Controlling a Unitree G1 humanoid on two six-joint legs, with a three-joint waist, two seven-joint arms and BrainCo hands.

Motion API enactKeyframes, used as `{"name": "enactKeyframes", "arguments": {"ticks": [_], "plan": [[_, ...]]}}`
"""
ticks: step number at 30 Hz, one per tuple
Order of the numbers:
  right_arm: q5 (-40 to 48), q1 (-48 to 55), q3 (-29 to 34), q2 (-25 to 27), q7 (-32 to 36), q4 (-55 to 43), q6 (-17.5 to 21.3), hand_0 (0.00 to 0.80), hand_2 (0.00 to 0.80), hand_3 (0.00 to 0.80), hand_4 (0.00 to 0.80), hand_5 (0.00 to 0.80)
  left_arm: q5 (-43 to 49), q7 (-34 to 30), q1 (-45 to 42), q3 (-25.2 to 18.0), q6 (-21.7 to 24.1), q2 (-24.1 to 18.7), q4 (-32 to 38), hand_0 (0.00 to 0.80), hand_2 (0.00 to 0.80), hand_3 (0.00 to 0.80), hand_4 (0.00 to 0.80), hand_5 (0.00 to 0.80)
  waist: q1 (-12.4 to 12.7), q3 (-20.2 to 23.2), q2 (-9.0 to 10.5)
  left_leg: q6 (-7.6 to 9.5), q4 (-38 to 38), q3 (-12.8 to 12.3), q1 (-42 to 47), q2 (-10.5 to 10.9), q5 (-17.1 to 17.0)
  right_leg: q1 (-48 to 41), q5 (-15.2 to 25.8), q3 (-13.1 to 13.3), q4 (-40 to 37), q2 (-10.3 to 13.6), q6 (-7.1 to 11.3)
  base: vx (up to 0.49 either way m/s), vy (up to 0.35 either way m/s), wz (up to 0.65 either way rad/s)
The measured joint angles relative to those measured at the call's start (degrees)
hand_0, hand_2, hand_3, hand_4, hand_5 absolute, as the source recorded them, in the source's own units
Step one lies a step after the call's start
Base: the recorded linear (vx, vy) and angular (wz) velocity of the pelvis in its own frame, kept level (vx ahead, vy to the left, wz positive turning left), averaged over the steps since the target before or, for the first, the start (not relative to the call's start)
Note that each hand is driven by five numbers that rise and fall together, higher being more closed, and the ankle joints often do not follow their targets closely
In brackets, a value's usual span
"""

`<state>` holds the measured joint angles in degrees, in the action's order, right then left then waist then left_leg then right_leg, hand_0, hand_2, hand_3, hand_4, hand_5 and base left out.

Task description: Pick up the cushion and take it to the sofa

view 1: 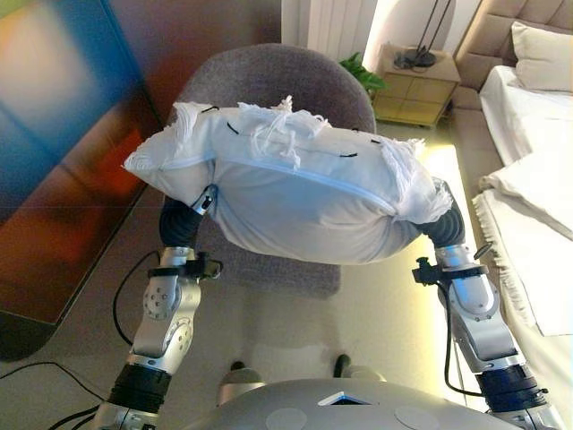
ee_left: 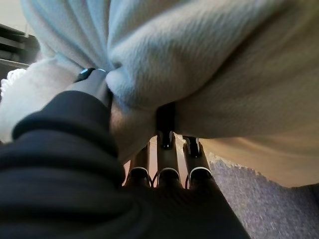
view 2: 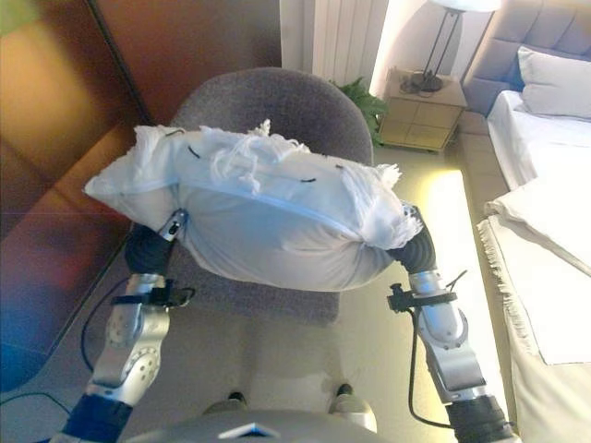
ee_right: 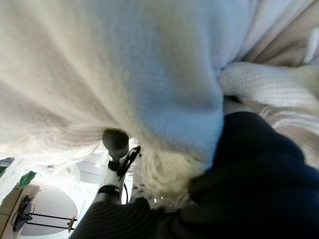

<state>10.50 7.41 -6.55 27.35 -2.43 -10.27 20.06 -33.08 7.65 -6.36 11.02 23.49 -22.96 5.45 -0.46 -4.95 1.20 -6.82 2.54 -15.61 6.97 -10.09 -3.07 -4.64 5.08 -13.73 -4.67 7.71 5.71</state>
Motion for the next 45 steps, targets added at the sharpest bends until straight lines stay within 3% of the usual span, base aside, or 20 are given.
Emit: {"name": "enactKeyframes", "arguments": {"ticks": [1,5,7,9,10,12,13,14,16,20,22,24,26,29,31,33,34,38,41,45], "plan": [[0.02,-0.41,-0.43,0.75,0.29,0.06,0.0,0.8,0.8,0.8,0.8,0.8,-0.24,0.32,-0.29,0.02,0.44,-0.01,-0.01,0.8,0.8,0.8,0.8,0.8,0.06,-0.1,-0.1,-0.98,-2.08,0.05,-0.82,-0.89,0.5,0.98,-0.48,0.74,0.98,-0.53,-0.57,-0.024,-0.282,-0.36],[0.94,-0.64,-1.11,0.51,0.99,0.11,1.27,0.8,0.8,0.8,0.8,0.8,-0.4,0.9,-0.42,-0.25,1.15,0.01,-0.16,0.8,0.8,0.8,0.8,0.8,1.44,-2.72,2.54,2.73,-14.95,3.71,-5.55,-2.11,0.19,3.37,-2.93,2.93,6.6,-0.61,-2.69,0.067,-0.168,-0.41],[1.53,-0.82,-1.1,0.69,0.63,0.11,2.27,0.8,0.8,0.8,0.8,0.8,-0.37,0.88,-0.82,0.38,1.16,0.99,-0.28,0.8,0.8,0.8,0.8,0.8,1.61,-4.14,3.21,3.25,-17.77,8.84,-7.08,1.3,1.6,2.98,-2.95,4.76,6.85,0.34,-3.39,0.146,-0.036,-0.25],[1.52,-1.61,-1.04,1.23,-0.59,-0.13,3.08,0.8,0.8,0.8,0.8,0.8,-0.35,0.88,-0.54,1.07,1.18,2.26,-0.27,0.8,0.8,0.8,0.8,0.8,1.11,-5.15,0.85,3.85,-14.79,9.48,-7.43,5.22,4.34,4.21,-2.79,5.3,6.61,-0.19,-3.11,0.226,0.022,-0.39],[1.36,-2.57,-1.14,2.52,-1.63,-0.55,3.47,0.8,0.8,0.8,0.8,0.8,-0.29,0.94,-0.19,1.13,1.35,3.35,-0.04,0.8,0.8,0.8,0.8,0.8,2.05,-5.46,-3.35,2.98,-11.34,10.65,-7.72,4.22,6.13,6.45,-4.63,5.67,12.01,-3.41,-2.53,0.338,0.064,-0.83],[0.96,-3.53,-3.91,2.04,-2.8,-0.67,3.33,0.8,0.8,0.8,0.8,0.8,-0.34,2.31,-0.2,0.12,1.66,2.4,0.03,0.8,0.8,0.8,0.8,0.8,3.8,-6.5,-1.77,2.3,-11.63,8.65,-7.68,4.08,6.01,9.92,-16.32,6.81,30.91,-3.32,-3.82,0.382,0.054,-0.41],[0.87,-4.11,-4.44,1.94,-3.32,-0.43,3.39,0.8,0.8,0.8,0.8,0.8,-0.22,2.71,0.37,-0.11,2.18,2.18,-0.45,0.8,0.8,0.8,0.8,0.8,3.67,-7.76,-0.41,1.29,-14.91,10.03,-8.31,5.17,6.26,6.0,-19.71,7.87,25.54,-3.39,-5.69,0.435,0.078,0.48],[0.74,-5.06,-4.53,1.55,-3.61,0.54,2.99,0.8,0.8,0.8,0.8,0.8,-0.35,3.35,0.39,0.12,2.13,2.21,-0.75,0.8,0.8,0.8,0.8,0.8,3.85,-9.19,-0.65,1.24,-20.33,13.01,-11.19,4.38,7.51,2.5,-17.8,9.22,21.53,-4.9,-6.5,0.43,0.1,0.23],[0.71,-5.39,-4.66,0.88,-3.91,0.37,2.66,0.8,0.8,0.8,0.8,0.8,-0.35,3.63,-0.07,0.15,2.17,2.15,-0.61,0.8,0.8,0.8,0.8,0.8,7.05,-9.94,0.65,1.53,-14.61,17.12,-14.2,6.47,6.82,1.07,-16.12,12.39,17.55,-4.53,-6.83,0.43,0.128,-0.15],[0.94,-6.23,-4.75,2.14,-3.51,0.37,2.27,0.8,0.8,0.8,0.8,0.8,-0.35,4.19,-0.11,0.18,2.7,2.98,-0.64,0.8,0.8,0.8,0.8,0.8,8.14,-11.02,-2.54,2.06,-2.63,20.7,-16.64,3.55,3.2,-5.06,-16.44,16.17,13.24,-7.07,-6.34,0.448,0.209,-0.1],[1.08,-6.66,-4.83,3.13,-2.95,0.35,2.27,0.8,0.8,0.8,0.8,0.8,-0.33,4.78,-0.02,0.14,4.16,2.92,-0.63,0.8,0.8,0.8,0.8,0.8,8.86,-11.02,-3.44,2.38,-2.39,20.7,-17.46,1.65,2.87,-6.99,-18.79,18.47,13.61,-7.34,-5.2,0.473,0.316,-0.61],[1.63,-6.75,-4.85,3.55,-2.74,0.3,2.34,0.8,0.8,0.8,0.8,0.8,-0.35,4.96,0.65,0.14,5.14,2.24,-0.62,0.8,0.8,0.8,0.8,0.8,9.21,-11.0,-2.67,1.11,-5.69,16.33,-17.64,0.73,0.03,-7.96,-21.8,19.29,14.83,-4.81,-3.17,0.516,0.305,-0.71],[2.2,-6.73,-4.67,3.43,-2.46,0.12,2.3,0.8,0.8,0.8,0.8,0.8,-1.33,5.13,2.71,0.07,4.53,0.65,-0.67,0.8,0.8,0.8,0.8,0.8,9.24,-11.99,0.96,1.69,-10.1,12.03,-18.04,3.53,-1.5,-9.38,-22.62,16.25,15.99,-0.01,-1.48,0.549,0.261,-0.5],[3.03,-4.39,-2.88,1.25,-1.72,-2.08,2.28,0.8,0.8,0.8,0.8,0.8,-2.05,3.96,4.27,-0.04,3.68,-0.29,-0.52,0.8,0.8,0.8,0.8,0.8,8.86,-10.74,4.08,4.95,-12.92,11.16,-17.4,7.88,-1.83,-8.62,-21.75,10.58,24.11,4.75,2.0,0.461,0.234,0.01],[3.19,-4.61,-1.82,-1.43,-1.77,-3.93,2.42,0.8,0.8,0.8,0.8,0.8,-2.05,3.59,5.29,-0.18,3.68,-0.01,0.12,0.8,0.8,0.8,0.8,0.8,8.97,-10.24,5.28,5.9,-11.18,10.8,-16.6,9.46,-2.05,-5.19,-18.44,9.38,29.53,6.81,5.01,0.389,0.187,0.27],[3.07,-5.43,-1.84,-3.34,-1.77,-4.01,2.61,0.8,0.8,0.8,0.8,0.8,-2.05,3.61,5.92,-0.8,3.58,-0.29,0.11,0.8,0.8,0.8,0.8,0.8,8.67,-10.24,5.09,6.61,-8.4,10.32,-14.07,8.91,-2.45,-1.49,-13.6,9.37,36.97,6.65,4.79,0.352,0.077,0.13],[2.61,-5.45,-2.07,-3.34,-1.89,-4.02,2.62,0.8,0.8,0.8,0.8,0.8,-2.05,3.64,6.0,-1.18,3.38,-0.67,0.13,0.8,0.8,0.8,0.8,0.8,8.88,-10.23,5.04,6.66,-6.58,10.68,-11.86,8.59,-2.41,-0.5,-14.98,8.89,38.44,5.81,4.56,0.35,0.011,0.11],[2.5,-6.82,-2.97,-1.64,-3.9,-3.94,3.05,0.8,0.8,0.8,0.8,0.8,-2.05,3.65,7.79,-1.44,3.11,-0.48,0.22,0.8,0.8,0.8,0.8,0.8,7.78,-9.89,4.83,6.65,-2.88,13.5,-8.78,7.74,-2.69,2.56,-17.71,5.23,23.74,2.19,3.38,0.285,-0.013,0.29],[2.51,-7.83,-3.47,-1.79,-5.63,-2.25,3.72,0.8,0.8,0.8,0.8,0.8,-2.01,3.97,7.53,-0.7,2.45,0.08,0.1,0.8,0.8,0.8,0.8,0.8,6.08,-9.4,4.91,5.8,-1.37,17.11,-8.9,7.73,-3.31,4.21,-8.5,5.5,12.02,-0.46,0.01,0.265,-0.045,0.64],[2.89,-9.41,-3.54,-1.6,-7.94,2.36,3.46,0.8,0.8,0.8,0.8,0.8,-1.44,5.4,6.5,2.19,1.48,2.25,-0.02,0.8,0.8,0.8,0.8,0.8,6.02,-6.12,2.53,5.61,0.05,18.47,-8.59,6.19,-3.54,0.24,-6.79,5.04,6.32,-3.64,-2.01,0.252,-0.08,0.41]]}}
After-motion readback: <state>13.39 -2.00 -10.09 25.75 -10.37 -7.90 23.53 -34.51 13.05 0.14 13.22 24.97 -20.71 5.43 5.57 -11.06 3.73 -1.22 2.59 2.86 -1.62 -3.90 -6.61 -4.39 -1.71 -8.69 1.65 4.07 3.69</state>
